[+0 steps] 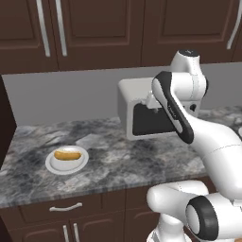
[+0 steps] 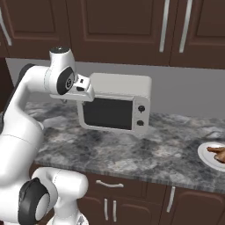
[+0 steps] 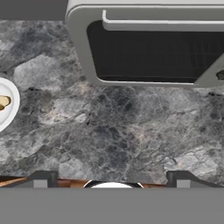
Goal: Open the toaster oven door. Place the hotdog bun on the bottom rack in the toaster oven and place the chicken drumstick on the top rack.
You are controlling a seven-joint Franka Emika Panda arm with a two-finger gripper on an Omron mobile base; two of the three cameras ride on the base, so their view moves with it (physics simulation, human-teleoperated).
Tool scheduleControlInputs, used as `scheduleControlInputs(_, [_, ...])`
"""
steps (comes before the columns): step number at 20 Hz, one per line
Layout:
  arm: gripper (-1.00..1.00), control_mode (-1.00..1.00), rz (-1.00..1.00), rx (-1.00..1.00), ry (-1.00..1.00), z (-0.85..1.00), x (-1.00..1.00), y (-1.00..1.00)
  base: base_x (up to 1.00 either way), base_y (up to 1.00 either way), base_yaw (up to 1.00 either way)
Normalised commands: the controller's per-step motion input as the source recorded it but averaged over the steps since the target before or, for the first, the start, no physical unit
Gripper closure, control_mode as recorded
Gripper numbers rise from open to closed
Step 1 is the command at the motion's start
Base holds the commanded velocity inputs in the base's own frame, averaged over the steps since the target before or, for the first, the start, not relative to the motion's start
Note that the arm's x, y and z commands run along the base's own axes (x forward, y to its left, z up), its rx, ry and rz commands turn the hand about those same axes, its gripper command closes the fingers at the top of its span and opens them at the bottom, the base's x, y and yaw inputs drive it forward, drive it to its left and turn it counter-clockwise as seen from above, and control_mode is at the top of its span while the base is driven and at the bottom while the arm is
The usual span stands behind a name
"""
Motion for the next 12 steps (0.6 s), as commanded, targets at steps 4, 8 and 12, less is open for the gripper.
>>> scheduleControlInputs(4, [-1.0,1.0,0.0,0.0,0.0,0.0,0.0,0.0,-0.05,0.59,0.0])
scheduleControlInputs(8, [-1.0,1.0,0.0,0.0,0.0,0.0,0.0,0.0,0.0,0.68,0.0])
scheduleControlInputs(12, [-1.0,1.0,0.0,0.0,0.0,0.0,0.0,0.0,0.0,0.76,-0.04])
